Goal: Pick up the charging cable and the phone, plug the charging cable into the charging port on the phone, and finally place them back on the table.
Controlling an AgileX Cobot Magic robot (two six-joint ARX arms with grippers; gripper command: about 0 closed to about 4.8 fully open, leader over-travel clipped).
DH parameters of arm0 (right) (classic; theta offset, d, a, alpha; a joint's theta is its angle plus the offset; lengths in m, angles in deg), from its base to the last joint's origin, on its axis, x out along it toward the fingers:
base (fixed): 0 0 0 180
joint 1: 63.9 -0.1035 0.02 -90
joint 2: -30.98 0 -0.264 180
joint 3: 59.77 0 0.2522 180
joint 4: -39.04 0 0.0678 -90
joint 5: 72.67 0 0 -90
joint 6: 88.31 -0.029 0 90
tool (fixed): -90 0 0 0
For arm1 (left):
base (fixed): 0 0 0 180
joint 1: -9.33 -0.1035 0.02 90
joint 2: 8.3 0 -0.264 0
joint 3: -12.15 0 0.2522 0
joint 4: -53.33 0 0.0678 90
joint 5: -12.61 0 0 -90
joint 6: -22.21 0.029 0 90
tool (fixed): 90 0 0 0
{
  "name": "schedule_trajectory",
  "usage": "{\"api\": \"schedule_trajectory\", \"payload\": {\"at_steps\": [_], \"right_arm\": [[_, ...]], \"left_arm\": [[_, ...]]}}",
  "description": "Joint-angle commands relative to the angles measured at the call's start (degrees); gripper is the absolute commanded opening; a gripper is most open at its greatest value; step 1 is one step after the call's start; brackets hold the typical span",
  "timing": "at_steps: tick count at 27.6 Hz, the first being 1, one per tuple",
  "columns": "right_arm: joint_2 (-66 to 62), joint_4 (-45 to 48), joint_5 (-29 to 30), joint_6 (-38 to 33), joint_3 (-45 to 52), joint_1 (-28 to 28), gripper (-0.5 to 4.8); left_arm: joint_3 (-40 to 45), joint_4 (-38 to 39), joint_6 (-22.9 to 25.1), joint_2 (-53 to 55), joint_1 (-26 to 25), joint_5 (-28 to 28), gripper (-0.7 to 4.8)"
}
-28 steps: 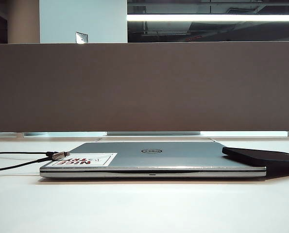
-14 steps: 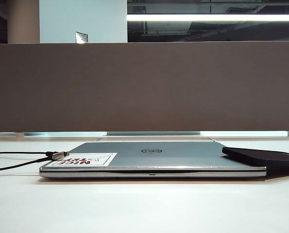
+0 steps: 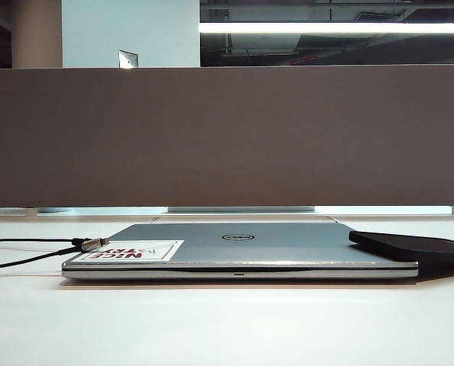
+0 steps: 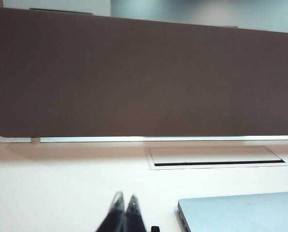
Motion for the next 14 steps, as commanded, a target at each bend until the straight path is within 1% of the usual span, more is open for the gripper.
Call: {"api": "schedule_trajectory", "payload": {"at_steps": [1,7,11,12,14], "right_arm": [[-2.2,1.0,2.1,-0.2,-2.4,0.0,-0.02],[-4.7,1.0,2.6,-0.2,-4.8,-0.2,-0.03],[-5.3,1.0,2.3,-0.2,-5.0,-3.6,-0.04],[-5.8,1.0,1.2,-0.2,-5.0,-6.1,-0.04],[-6.4,1.0,-0.6,-0.2,-5.1,-9.2,-0.04]], "left_arm": [[-2.6,-1.3,0.1,5.3,0.1,0.0,-0.05],[-6.3,-2.8,0.3,14.1,0.1,0.0,-0.06],[-8.4,-4.3,0.3,20.2,2.6,0.0,-0.06],[-9.0,-4.5,0.4,22.7,4.6,0.0,-0.06],[-9.2,-5.3,1.6,25.0,6.5,0.0,-0.06]]}}
